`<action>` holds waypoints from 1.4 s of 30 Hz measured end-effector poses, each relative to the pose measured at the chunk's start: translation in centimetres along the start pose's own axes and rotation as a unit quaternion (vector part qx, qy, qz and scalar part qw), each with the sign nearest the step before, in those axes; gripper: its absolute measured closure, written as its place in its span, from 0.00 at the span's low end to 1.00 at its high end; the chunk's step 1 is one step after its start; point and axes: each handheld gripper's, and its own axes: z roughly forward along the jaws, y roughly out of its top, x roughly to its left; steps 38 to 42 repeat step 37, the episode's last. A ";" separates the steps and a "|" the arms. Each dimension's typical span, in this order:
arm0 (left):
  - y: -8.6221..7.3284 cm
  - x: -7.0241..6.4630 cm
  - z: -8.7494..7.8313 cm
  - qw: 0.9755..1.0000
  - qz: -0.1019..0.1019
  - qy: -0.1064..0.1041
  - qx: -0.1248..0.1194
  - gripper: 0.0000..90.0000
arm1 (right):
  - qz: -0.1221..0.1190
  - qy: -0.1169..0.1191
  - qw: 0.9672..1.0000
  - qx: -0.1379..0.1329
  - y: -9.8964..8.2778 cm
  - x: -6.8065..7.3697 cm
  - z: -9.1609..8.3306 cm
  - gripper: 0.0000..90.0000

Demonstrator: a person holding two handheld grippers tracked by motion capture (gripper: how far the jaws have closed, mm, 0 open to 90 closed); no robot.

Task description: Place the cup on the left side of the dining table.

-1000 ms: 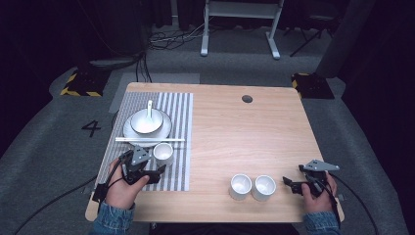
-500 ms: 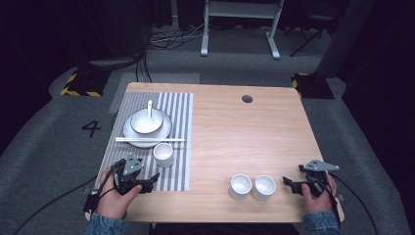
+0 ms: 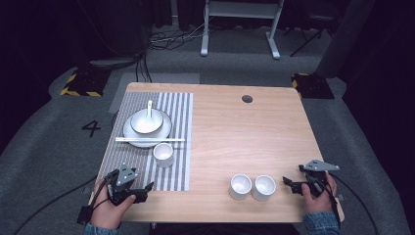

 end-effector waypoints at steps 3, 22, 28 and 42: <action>-0.4 0.0 0.2 1.000 -0.001 0.001 0.003 0.21 | 0.000 0.000 1.000 0.000 0.0 0.0 0.0 0.13; -2.4 0.5 1.6 1.000 -0.007 -0.008 0.020 0.17 | 0.000 0.000 1.000 0.000 0.0 0.0 0.0 0.13; -2.5 0.6 1.7 1.000 -0.022 -0.014 0.018 0.17 | 0.000 0.000 1.000 0.000 0.0 0.0 0.0 0.13; -2.5 0.5 1.7 1.000 -0.020 -0.014 0.018 0.16 | 0.000 0.000 1.000 0.000 0.0 0.0 0.0 0.13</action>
